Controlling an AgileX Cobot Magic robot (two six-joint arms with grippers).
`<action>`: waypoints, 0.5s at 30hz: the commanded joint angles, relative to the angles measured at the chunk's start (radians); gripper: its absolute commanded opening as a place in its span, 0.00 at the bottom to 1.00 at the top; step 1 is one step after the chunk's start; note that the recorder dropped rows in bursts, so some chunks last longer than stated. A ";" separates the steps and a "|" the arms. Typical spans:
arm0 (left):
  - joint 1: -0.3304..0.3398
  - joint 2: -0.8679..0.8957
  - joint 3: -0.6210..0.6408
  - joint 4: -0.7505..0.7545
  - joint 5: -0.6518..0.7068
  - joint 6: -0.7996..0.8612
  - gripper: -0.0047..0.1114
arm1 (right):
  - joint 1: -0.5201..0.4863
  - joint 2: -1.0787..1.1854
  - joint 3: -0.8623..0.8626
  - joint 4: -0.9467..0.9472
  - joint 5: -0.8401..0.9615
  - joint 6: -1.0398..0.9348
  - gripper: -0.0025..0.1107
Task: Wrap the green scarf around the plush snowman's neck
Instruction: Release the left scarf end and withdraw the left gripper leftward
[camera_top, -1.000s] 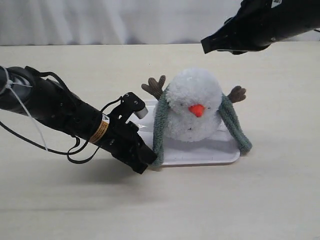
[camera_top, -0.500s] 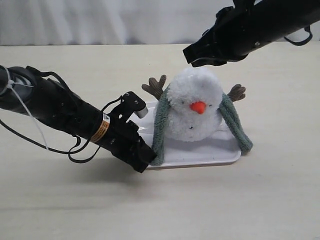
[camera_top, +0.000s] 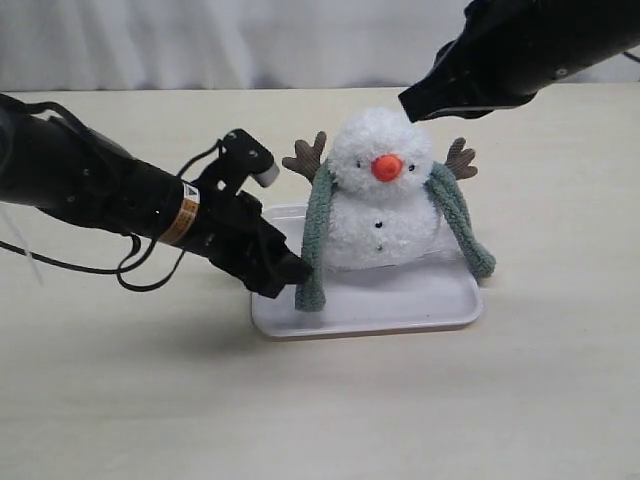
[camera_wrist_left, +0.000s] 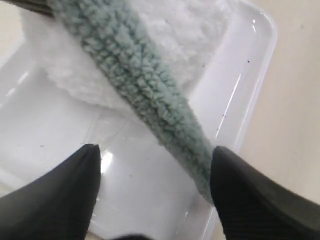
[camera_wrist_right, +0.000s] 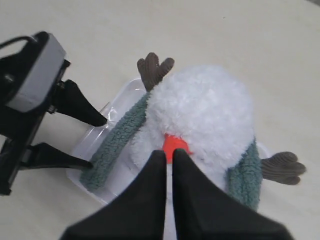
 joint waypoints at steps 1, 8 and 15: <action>0.055 -0.085 0.041 -0.001 -0.013 -0.008 0.55 | 0.001 -0.072 0.015 -0.051 0.001 0.037 0.06; 0.128 -0.192 0.081 -0.001 -0.134 -0.094 0.55 | 0.001 -0.141 0.059 -0.051 -0.005 0.037 0.06; 0.147 -0.358 0.147 -0.001 -0.083 -0.162 0.25 | 0.001 -0.216 0.091 -0.047 -0.053 0.039 0.06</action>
